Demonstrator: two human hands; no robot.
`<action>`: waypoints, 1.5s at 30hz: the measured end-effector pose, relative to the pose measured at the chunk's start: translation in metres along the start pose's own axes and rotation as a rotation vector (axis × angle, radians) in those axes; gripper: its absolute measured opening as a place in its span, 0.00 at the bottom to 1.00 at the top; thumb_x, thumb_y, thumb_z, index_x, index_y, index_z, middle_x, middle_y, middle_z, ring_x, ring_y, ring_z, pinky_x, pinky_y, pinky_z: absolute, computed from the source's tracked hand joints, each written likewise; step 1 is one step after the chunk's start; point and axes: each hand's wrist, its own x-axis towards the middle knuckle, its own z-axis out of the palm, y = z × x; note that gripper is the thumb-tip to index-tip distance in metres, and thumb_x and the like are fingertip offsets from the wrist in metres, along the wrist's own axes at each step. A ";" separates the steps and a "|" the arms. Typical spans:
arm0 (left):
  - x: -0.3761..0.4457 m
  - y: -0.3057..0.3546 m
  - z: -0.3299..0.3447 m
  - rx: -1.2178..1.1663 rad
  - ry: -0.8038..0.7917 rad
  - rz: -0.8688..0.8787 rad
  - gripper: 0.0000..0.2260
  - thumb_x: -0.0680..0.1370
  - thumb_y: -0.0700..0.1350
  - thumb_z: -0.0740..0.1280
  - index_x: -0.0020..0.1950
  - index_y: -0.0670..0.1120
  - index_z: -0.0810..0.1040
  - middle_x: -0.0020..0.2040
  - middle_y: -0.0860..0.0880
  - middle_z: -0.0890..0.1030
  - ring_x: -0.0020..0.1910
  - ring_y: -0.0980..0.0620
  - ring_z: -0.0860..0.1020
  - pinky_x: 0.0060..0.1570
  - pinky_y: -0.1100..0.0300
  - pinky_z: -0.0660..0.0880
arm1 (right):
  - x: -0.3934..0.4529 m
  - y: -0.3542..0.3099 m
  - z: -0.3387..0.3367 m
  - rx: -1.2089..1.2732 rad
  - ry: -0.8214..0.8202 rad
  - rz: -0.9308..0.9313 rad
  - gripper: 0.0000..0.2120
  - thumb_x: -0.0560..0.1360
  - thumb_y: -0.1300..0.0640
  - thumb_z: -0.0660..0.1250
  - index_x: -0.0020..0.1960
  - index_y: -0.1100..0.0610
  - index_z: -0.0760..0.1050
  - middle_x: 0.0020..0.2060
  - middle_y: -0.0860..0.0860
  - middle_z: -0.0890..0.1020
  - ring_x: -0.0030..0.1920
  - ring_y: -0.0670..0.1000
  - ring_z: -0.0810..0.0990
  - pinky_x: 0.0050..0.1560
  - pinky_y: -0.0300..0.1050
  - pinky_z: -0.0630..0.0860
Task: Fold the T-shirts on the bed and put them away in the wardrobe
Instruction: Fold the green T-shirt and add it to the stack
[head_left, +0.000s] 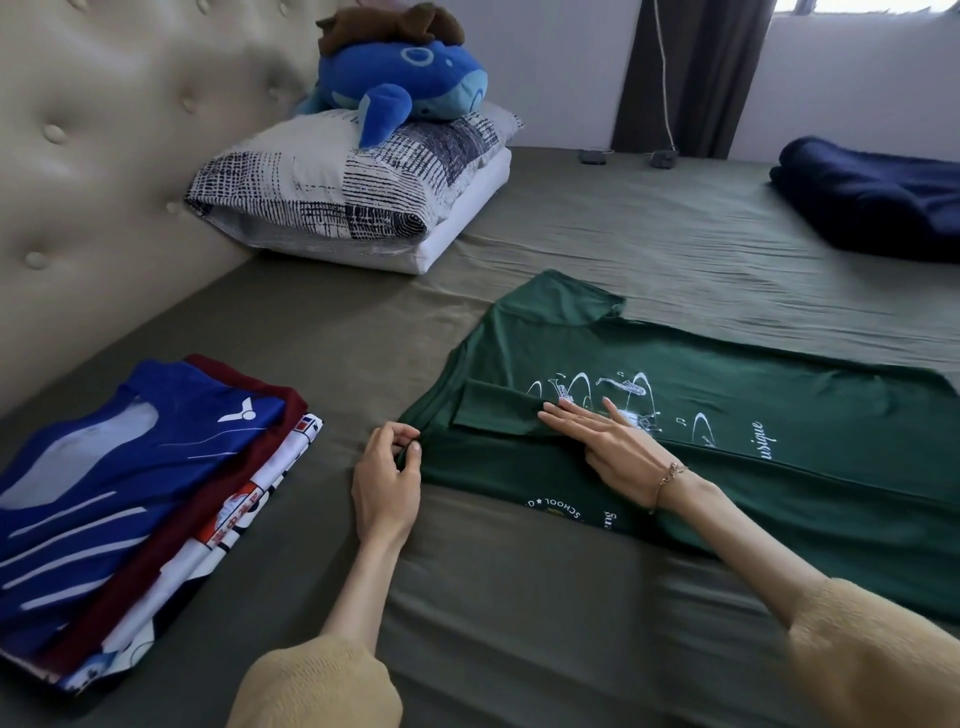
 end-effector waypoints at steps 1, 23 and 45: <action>0.000 -0.001 0.000 -0.007 -0.007 -0.005 0.07 0.76 0.36 0.63 0.46 0.48 0.75 0.45 0.53 0.76 0.45 0.53 0.74 0.47 0.59 0.69 | -0.008 0.001 0.001 -0.006 0.008 0.018 0.28 0.78 0.59 0.50 0.76 0.46 0.48 0.72 0.35 0.48 0.72 0.36 0.41 0.71 0.44 0.34; -0.053 0.092 0.021 0.786 -0.850 0.476 0.37 0.74 0.33 0.56 0.78 0.52 0.44 0.78 0.56 0.43 0.76 0.58 0.42 0.73 0.43 0.41 | -0.253 0.053 -0.037 0.022 -0.169 0.690 0.37 0.77 0.56 0.55 0.73 0.50 0.31 0.75 0.45 0.38 0.70 0.39 0.34 0.73 0.58 0.39; -0.092 0.098 0.023 0.974 -0.870 0.398 0.40 0.74 0.24 0.54 0.76 0.46 0.34 0.77 0.52 0.36 0.77 0.52 0.39 0.73 0.46 0.50 | -0.305 0.063 -0.047 -0.305 -0.303 0.944 0.44 0.75 0.68 0.62 0.75 0.56 0.31 0.76 0.47 0.38 0.76 0.49 0.42 0.73 0.55 0.49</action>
